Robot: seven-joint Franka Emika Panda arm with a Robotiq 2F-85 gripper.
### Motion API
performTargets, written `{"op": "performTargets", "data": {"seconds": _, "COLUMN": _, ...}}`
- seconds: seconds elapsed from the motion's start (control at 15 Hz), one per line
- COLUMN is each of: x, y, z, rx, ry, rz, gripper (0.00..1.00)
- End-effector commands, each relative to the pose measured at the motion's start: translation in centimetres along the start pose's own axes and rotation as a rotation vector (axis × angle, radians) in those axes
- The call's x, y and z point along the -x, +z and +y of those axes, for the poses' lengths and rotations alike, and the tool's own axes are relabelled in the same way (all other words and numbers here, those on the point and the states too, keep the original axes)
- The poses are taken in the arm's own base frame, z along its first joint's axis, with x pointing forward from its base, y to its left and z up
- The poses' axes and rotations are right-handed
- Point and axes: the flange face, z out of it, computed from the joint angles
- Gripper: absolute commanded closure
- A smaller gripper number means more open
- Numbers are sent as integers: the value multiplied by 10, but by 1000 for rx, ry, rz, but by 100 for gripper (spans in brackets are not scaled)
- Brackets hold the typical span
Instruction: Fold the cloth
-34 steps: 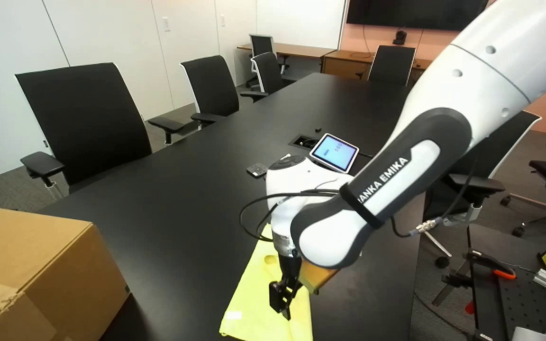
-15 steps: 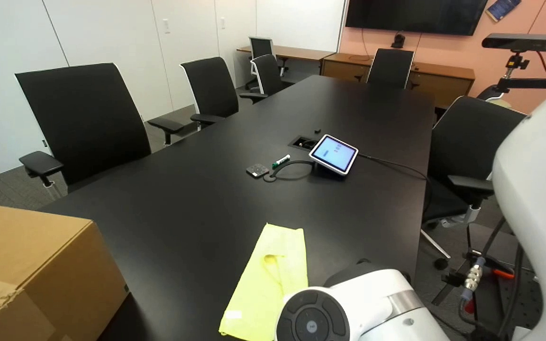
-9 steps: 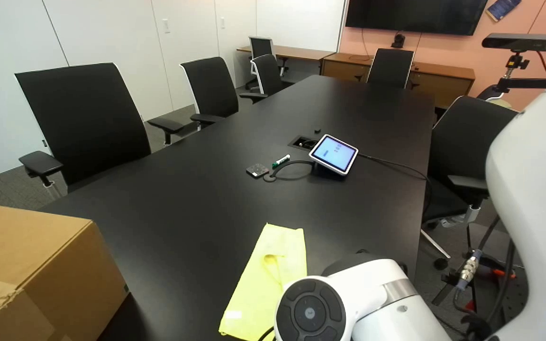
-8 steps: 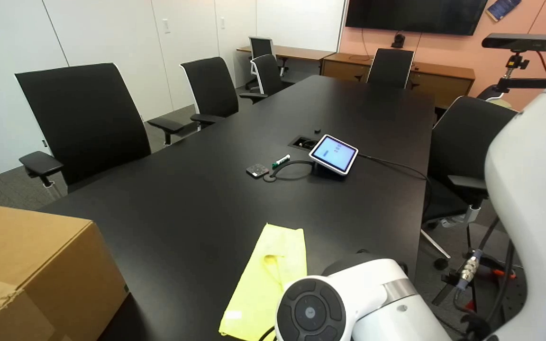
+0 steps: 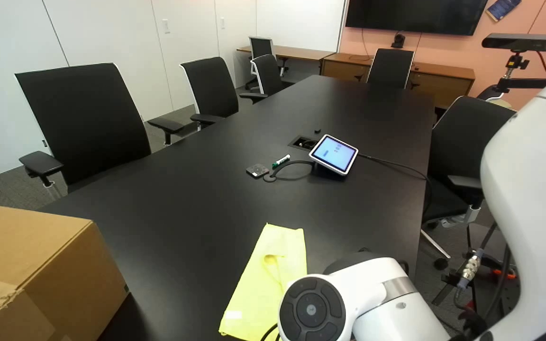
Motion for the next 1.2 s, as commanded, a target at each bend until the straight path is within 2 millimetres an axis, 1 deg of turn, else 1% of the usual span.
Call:
{"op": "performTargets", "data": {"seconds": 0.0, "x": -6, "y": 3, "z": 8, "rx": 16, "ry": -2, "rz": 27, "gripper": 0}}
{"op": "performTargets", "data": {"seconds": 0.2, "x": -10, "y": 8, "z": 10, "rx": 30, "ry": -12, "rz": 38, "gripper": 0}}
{"op": "performTargets", "data": {"seconds": 0.47, "x": -4, "y": 8, "z": 4, "rx": 20, "ry": -37, "rz": 30, "gripper": 0}}
{"op": "performTargets", "data": {"seconds": 0.67, "x": -4, "y": 16, "z": 1, "rx": 23, "ry": -50, "rz": 23, "gripper": 0}}
{"op": "performTargets", "data": {"seconds": 0.87, "x": -11, "y": 22, "z": 3, "rx": 21, "ry": -47, "rz": 41, "gripper": 0}}
{"op": "performTargets", "data": {"seconds": 1.13, "x": -28, "y": 20, "z": 6, "rx": -1, "ry": -30, "rz": 79, "gripper": 0}}
